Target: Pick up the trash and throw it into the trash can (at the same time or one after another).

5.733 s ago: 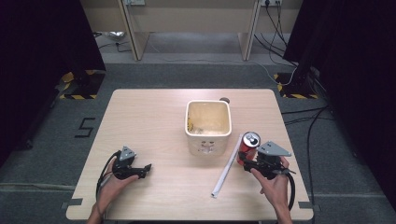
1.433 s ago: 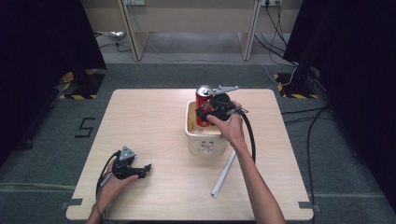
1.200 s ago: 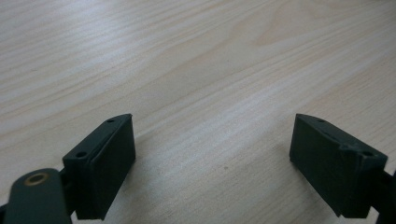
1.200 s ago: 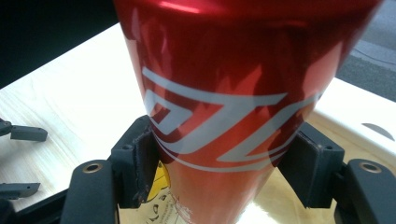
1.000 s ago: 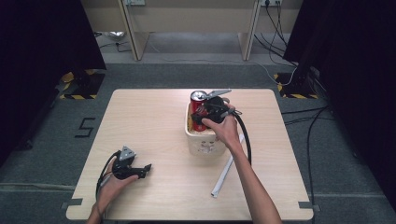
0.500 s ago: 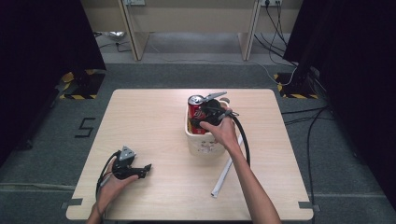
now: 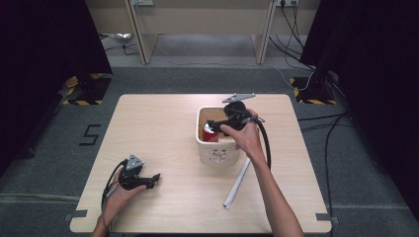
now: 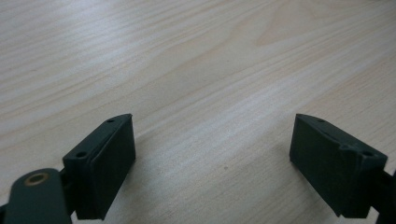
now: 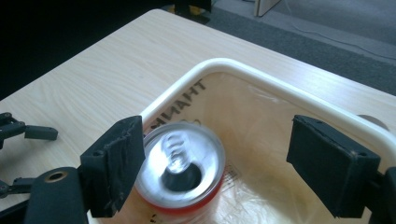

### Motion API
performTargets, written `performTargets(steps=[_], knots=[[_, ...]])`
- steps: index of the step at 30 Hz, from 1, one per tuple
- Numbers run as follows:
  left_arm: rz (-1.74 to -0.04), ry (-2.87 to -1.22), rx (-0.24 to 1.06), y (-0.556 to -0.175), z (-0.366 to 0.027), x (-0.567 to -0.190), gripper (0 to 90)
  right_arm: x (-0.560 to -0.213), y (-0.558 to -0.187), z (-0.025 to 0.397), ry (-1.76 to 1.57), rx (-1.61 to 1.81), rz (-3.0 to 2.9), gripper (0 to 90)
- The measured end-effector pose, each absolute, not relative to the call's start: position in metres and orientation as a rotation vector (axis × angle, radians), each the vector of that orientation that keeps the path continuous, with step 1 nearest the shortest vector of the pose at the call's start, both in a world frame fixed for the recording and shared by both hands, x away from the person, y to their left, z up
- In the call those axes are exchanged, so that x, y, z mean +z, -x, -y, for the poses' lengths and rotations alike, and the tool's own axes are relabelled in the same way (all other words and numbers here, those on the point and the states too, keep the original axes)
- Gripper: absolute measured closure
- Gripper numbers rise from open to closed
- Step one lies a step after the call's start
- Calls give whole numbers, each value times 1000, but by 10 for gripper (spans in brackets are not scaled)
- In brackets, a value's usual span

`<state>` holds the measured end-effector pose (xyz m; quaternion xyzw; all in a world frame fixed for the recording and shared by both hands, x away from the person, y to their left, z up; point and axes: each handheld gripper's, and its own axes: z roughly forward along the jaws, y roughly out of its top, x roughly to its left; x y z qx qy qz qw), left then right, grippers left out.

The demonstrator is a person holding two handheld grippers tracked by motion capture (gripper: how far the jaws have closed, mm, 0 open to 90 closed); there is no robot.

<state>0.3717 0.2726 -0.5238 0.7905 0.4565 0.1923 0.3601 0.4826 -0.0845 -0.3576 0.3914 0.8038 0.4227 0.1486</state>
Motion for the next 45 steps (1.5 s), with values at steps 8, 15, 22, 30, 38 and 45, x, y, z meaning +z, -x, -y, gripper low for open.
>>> performTargets(steps=[8,15,22,30,38,45], knots=[[-1177,-2038,496,-372,-273,-524,136,-346,-474,106,-1114,1207,-2238,203],[-1176,-2038,496,-372,-272,-524,136,-332,-460,133,-1127,1234,-2147,214],[-1176,-2040,497,-372,-272,-524,135,-331,-445,161,-1155,1238,-2080,225],[-1176,-2038,499,-372,-272,-524,135,-348,-428,186,-1198,1203,-2060,237],[-1176,-2039,497,-372,-272,-524,135,-373,-404,202,-1235,1132,-2073,237],[-1176,-2039,498,-372,-272,-524,135,-403,-388,199,-1246,1073,-2106,246]])
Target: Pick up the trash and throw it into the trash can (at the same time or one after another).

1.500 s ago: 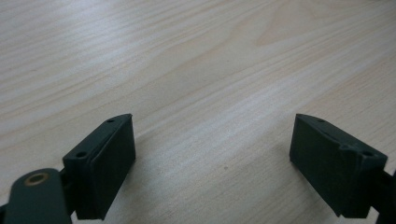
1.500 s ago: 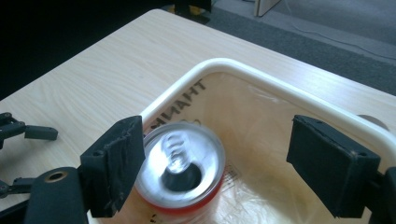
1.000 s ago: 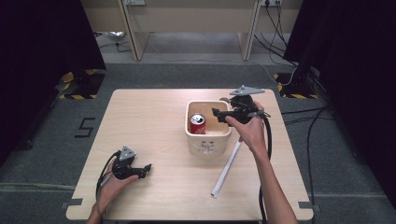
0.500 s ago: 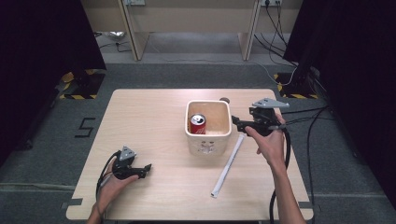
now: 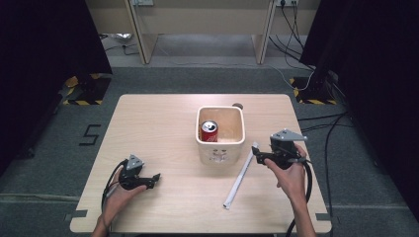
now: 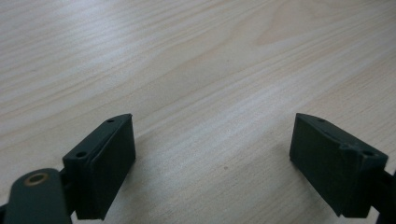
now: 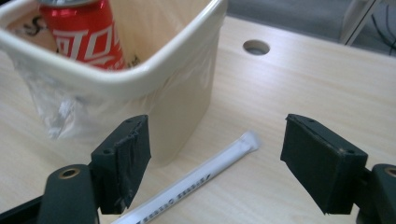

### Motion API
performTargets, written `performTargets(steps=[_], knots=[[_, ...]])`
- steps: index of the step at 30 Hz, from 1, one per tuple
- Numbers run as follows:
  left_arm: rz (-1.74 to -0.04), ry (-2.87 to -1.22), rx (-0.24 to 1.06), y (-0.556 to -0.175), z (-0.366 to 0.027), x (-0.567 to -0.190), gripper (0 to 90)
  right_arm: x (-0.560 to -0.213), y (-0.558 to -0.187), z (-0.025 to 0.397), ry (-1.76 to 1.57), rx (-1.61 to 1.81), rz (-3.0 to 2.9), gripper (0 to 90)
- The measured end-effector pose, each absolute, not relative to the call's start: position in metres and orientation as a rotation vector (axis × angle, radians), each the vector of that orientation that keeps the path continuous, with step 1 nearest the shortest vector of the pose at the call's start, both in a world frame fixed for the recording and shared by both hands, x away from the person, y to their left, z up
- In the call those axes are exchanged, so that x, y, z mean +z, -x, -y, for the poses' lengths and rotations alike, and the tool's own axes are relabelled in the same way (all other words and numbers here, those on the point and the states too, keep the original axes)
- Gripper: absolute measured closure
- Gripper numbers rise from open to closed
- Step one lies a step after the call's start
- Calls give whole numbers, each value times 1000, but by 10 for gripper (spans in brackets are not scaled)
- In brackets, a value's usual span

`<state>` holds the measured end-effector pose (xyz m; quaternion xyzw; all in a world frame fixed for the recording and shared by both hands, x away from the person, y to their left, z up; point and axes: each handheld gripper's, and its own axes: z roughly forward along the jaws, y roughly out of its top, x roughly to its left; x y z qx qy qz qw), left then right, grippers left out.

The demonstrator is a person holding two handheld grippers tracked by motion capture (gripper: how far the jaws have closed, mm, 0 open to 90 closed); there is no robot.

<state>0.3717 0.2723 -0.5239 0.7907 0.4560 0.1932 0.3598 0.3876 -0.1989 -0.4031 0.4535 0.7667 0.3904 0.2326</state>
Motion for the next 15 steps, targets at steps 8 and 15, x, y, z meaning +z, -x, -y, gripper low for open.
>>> performTargets(steps=[8,15], knots=[[-1177,-2037,497,-372,-272,-524,135,-439,-379,182,-1230,1002,-2192,262],[-1178,-2038,497,-372,-272,-524,136,-461,-377,175,-1255,995,-2228,270]])
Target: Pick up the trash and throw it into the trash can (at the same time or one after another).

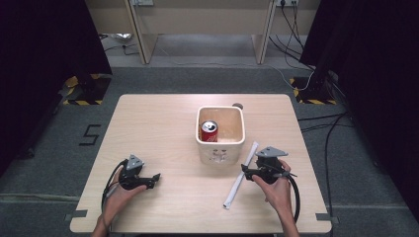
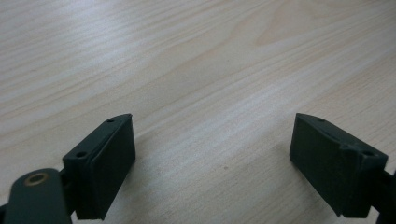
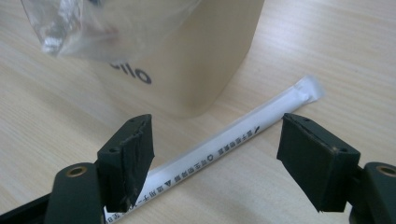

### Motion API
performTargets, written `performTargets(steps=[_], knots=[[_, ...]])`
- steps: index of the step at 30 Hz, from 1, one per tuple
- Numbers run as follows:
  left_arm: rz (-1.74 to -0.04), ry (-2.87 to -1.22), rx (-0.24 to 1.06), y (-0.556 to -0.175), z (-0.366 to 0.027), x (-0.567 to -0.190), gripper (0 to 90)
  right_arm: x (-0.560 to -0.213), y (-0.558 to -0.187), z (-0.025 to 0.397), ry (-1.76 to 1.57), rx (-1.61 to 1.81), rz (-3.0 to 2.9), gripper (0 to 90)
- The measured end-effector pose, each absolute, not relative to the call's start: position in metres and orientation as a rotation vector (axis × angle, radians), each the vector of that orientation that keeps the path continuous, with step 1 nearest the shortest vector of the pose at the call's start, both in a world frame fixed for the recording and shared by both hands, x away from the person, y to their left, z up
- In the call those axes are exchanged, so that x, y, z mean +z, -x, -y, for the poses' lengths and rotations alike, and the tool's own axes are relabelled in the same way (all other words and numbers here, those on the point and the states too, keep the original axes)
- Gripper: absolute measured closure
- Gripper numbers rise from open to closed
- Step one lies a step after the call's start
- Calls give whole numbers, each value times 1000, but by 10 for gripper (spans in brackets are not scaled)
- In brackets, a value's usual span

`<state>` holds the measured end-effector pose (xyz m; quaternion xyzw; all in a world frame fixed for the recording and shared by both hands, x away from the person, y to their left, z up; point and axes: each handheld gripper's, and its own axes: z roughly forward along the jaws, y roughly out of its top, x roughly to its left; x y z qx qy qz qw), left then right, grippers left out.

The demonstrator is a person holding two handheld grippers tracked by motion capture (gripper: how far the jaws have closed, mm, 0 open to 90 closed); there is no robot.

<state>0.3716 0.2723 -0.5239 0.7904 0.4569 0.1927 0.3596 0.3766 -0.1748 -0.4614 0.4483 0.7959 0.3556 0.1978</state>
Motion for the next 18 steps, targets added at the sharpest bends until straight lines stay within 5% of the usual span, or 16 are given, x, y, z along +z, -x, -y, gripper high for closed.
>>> performTargets(steps=[18], knots=[[-1177,-2039,497,-372,-272,-524,135,-491,-379,168,-1327,992,-2249,297]])
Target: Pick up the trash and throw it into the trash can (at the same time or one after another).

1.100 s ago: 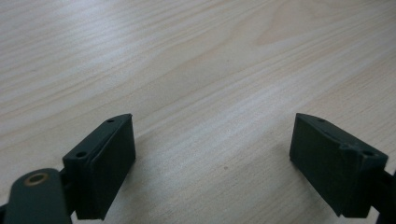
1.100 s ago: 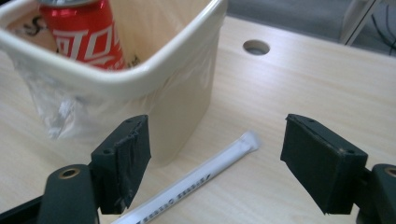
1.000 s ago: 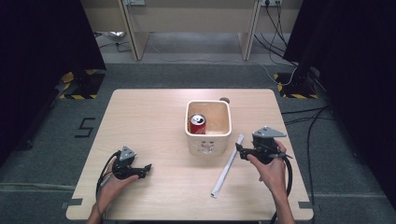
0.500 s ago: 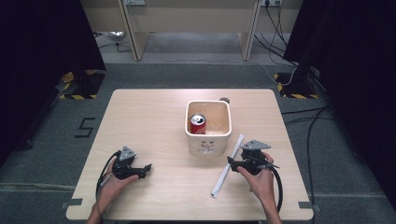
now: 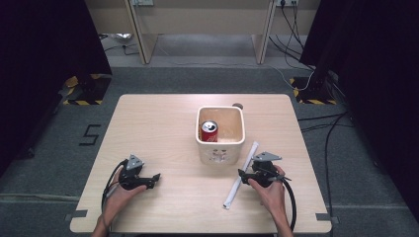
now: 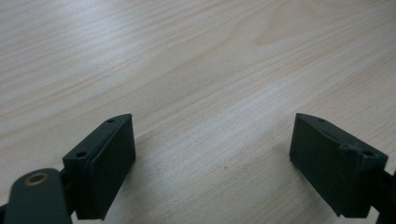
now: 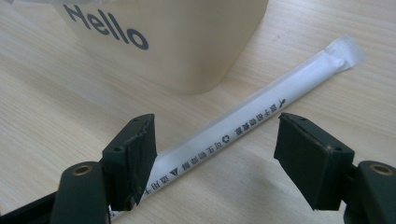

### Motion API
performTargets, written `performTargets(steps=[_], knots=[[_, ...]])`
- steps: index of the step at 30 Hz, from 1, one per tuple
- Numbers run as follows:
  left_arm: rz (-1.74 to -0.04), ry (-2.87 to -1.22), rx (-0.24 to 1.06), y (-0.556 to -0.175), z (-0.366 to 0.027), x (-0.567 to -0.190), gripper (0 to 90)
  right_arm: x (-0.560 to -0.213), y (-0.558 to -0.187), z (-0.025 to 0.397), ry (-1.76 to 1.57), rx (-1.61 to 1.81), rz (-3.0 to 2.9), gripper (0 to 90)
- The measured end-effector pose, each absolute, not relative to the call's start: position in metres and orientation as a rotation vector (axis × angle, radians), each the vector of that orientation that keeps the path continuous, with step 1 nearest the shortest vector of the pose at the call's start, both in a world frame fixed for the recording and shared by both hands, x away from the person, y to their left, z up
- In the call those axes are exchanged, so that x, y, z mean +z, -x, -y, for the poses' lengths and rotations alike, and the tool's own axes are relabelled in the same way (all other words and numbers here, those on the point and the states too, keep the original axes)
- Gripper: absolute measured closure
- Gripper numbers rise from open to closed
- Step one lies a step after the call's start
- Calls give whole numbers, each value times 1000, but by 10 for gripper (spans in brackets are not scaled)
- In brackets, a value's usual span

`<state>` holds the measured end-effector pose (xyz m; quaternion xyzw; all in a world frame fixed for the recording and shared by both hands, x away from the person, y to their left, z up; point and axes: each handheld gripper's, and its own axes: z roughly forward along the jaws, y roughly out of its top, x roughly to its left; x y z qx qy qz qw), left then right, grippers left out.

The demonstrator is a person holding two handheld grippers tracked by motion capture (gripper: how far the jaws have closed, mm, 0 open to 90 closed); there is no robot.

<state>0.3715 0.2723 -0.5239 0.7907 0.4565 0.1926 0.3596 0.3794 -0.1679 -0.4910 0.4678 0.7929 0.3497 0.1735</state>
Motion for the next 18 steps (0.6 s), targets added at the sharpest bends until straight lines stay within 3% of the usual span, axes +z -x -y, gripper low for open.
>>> performTargets(steps=[8,18], knots=[[-1177,-2038,497,-372,-272,-524,136,-498,-383,162,-1339,981,-2240,304],[-1176,-2039,496,-372,-272,-524,136,-503,-383,176,-1374,923,-2238,382]])
